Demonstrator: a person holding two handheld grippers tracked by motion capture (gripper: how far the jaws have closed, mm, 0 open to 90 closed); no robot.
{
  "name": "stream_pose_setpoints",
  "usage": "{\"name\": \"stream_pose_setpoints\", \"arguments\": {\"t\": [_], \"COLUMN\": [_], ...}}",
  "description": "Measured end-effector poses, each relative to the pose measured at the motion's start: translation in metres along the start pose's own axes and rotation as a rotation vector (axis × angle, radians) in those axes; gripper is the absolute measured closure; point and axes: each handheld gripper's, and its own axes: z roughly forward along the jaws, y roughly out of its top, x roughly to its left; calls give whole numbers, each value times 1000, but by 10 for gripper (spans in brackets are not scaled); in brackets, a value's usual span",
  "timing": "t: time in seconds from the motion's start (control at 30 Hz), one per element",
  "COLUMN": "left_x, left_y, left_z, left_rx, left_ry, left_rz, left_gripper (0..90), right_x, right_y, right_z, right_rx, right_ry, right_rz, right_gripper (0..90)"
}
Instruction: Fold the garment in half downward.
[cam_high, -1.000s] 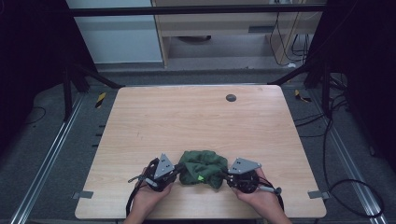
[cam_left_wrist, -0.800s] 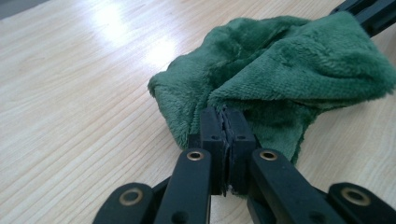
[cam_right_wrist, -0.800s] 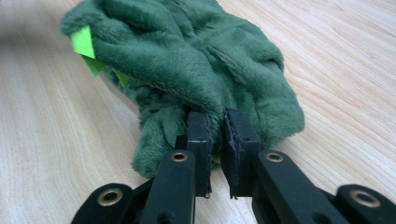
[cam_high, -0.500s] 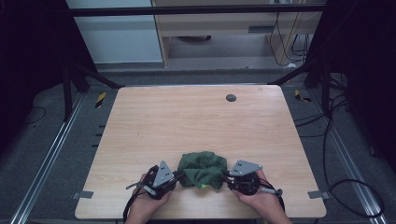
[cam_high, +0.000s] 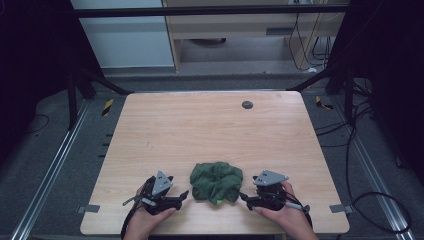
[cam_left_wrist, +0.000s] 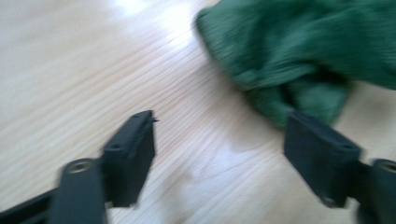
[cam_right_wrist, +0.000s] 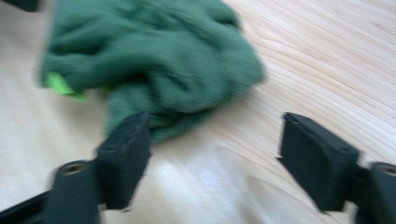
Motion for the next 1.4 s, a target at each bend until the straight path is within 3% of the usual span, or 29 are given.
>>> {"name": "stream_pose_setpoints", "arguments": {"t": [0.17,0.33,0.43,0.73,1.0,1.17,1.4], "left_x": [14,24,30,42,53,67,89], "left_y": [-2,-1,0,3,5,14,19], "left_z": [1,3,4,10,13,12,13], "left_rx": [22,24,28,45,72,105,134], "left_ry": [29,36,42,50,49,51,51], "left_rz": [-63,-80,-84,-91,-57,1,-19], "left_gripper": [127,106,98,82,68,57,56], "right_x": [-19,-37,-47,-66,-78,-89,-107], "right_y": [-3,-6,-5,3,8,13,21], "right_z": [1,3,2,7,12,16,17], "right_rx": [18,31,24,43,70,100,114], "right_ry": [-59,-105,-92,-105,-98,-104,-105], "right_rz": [65,128,144,155,147,133,112], "right_gripper": [122,86,75,74,80,81,81]}}
